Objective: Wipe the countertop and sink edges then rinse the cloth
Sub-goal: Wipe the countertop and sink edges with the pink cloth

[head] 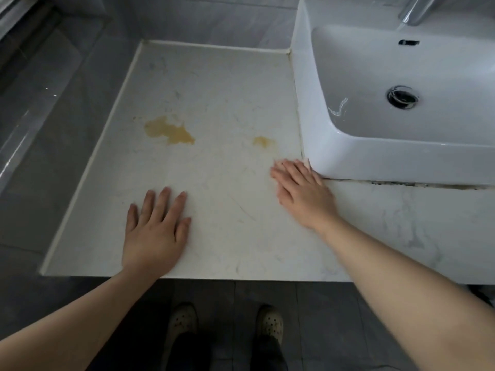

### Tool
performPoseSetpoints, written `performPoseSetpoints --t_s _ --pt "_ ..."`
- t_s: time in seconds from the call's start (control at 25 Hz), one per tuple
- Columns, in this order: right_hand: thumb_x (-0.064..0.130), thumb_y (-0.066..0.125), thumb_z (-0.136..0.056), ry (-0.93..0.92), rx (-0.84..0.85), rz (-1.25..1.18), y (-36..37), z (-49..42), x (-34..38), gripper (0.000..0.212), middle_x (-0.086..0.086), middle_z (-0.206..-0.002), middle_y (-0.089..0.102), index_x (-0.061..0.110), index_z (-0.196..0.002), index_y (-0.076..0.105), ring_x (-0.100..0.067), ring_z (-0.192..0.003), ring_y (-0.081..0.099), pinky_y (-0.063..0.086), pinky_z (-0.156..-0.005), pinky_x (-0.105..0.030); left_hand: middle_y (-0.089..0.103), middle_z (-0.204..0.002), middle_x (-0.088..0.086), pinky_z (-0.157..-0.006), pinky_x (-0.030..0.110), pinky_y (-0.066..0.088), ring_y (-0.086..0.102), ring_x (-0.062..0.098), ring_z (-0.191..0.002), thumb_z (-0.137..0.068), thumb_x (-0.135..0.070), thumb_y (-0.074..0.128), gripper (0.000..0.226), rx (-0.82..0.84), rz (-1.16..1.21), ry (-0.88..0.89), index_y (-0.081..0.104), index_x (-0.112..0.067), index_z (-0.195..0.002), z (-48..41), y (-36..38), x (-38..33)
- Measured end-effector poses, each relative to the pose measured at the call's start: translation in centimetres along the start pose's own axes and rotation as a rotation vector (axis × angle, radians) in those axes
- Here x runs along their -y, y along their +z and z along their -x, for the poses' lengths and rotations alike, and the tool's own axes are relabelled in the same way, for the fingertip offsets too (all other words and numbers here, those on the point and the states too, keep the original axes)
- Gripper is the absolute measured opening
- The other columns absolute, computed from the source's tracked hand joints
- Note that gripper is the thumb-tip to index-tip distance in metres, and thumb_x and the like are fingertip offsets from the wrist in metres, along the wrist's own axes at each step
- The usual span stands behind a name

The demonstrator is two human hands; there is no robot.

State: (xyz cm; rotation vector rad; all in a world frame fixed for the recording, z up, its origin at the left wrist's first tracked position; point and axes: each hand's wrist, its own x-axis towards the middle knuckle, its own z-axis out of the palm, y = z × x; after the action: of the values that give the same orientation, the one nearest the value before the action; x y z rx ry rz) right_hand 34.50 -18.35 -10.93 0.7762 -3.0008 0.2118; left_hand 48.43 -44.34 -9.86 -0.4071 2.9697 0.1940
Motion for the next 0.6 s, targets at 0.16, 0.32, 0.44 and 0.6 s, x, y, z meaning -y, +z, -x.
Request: performPoseSetpoints --t_s 0.16,0.32,0.44,0.6 --pt "0.044 0.013 -0.087 0.075 0.061 0.006 -0.6 3.6 -2.5 0.061 0.005 -0.153 0.031 0.032 -0.14 0.041 -0.018 -0.144 0.021 0.007 -0.116 -0.034 -0.007 -0.157 -0.006 -0.115 0.041 -0.008 -0.014 0.016 -0.142 -0.079 -0.057 -0.01 0.069 -0.005 -0.008 -0.001 -0.006 -0.039 -0.145 0.0 -0.1 0.1" --pt "0.037 0.025 -0.085 0.201 -0.017 -0.084 0.6 4.5 8.8 0.055 0.0 -0.148 0.04 0.029 -0.136 0.046 -0.025 -0.139 0.03 0.009 -0.117 -0.043 -0.006 -0.157 -0.005 -0.115 0.041 -0.008 -0.013 0.017 -0.143 -0.08 -0.056 -0.009 0.068 -0.006 -0.008 0.003 -0.005 -0.038 -0.145 0.0 -0.1 0.0" --pt "0.034 0.034 -0.089 -0.108 0.026 -0.087 0.5 7.0 11.9 0.047 0.005 -0.145 0.045 0.03 -0.133 0.049 -0.022 -0.137 0.037 0.016 -0.116 -0.041 -0.005 -0.157 -0.004 -0.116 0.042 -0.007 -0.013 0.017 -0.143 -0.089 -0.053 -0.002 0.059 -0.011 -0.013 0.006 -0.004 -0.037 -0.146 0.0 -0.1 0.0" --pt "0.038 0.026 -0.087 0.356 -0.026 0.016 -0.5 9.8 1.7 0.052 0.006 -0.149 0.038 0.033 -0.136 0.043 -0.022 -0.138 0.033 0.017 -0.114 -0.041 -0.007 -0.157 -0.004 -0.116 0.042 -0.008 -0.014 0.017 -0.142 -0.092 -0.051 0.0 0.056 -0.009 -0.019 0.003 -0.006 -0.037 -0.145 0.0 0.0 0.1"
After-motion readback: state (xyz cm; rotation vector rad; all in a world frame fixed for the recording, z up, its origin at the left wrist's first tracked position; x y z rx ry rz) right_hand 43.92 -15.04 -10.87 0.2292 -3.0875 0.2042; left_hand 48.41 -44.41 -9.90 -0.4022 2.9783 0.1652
